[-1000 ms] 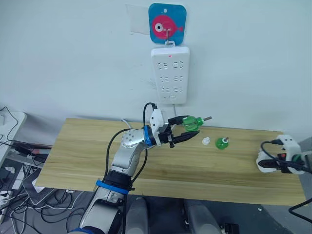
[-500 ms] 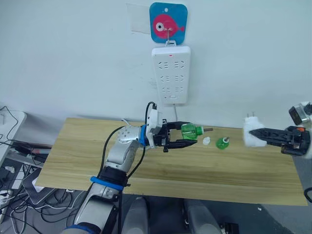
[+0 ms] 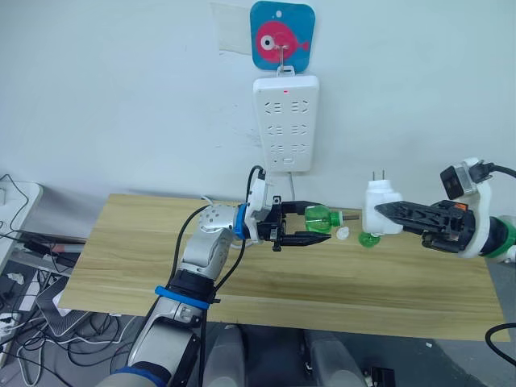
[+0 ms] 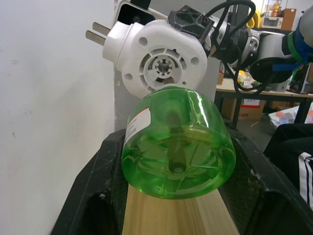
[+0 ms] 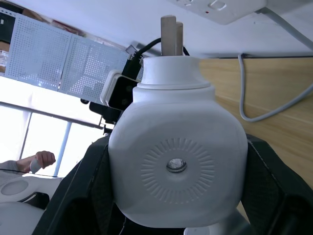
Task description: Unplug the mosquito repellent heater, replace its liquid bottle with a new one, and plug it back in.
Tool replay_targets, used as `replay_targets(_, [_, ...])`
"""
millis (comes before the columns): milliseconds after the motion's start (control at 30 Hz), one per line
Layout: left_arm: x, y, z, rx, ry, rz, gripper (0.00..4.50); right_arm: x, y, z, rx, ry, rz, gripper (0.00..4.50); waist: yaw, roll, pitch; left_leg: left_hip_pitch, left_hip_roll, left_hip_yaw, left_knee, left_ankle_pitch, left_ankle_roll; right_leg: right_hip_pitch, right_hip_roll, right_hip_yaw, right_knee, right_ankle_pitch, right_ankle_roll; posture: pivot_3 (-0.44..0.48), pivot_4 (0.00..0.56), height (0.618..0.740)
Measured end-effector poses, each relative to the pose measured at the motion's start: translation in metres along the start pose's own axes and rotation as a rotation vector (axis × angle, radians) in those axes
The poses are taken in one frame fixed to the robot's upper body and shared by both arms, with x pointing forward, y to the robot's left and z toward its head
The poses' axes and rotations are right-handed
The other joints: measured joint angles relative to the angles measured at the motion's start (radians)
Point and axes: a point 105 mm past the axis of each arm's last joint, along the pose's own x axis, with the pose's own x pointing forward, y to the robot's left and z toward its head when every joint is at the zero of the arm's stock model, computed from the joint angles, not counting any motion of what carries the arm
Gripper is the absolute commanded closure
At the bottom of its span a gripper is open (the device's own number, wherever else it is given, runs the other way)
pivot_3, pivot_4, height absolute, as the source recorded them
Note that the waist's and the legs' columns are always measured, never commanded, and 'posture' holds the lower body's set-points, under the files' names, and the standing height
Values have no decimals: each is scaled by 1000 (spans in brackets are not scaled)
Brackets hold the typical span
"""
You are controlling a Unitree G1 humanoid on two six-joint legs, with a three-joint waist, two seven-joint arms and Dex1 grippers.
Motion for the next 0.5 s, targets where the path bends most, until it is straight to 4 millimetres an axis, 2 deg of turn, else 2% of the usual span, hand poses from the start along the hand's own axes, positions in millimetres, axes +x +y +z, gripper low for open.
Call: replay_targets(500, [2,0,1,1,-12,-2,2265,9,4,-3,-25,26,16,1526,1,0,0,0,0,0,0,0,0,0,0,0,0,0,0,-30,232,740])
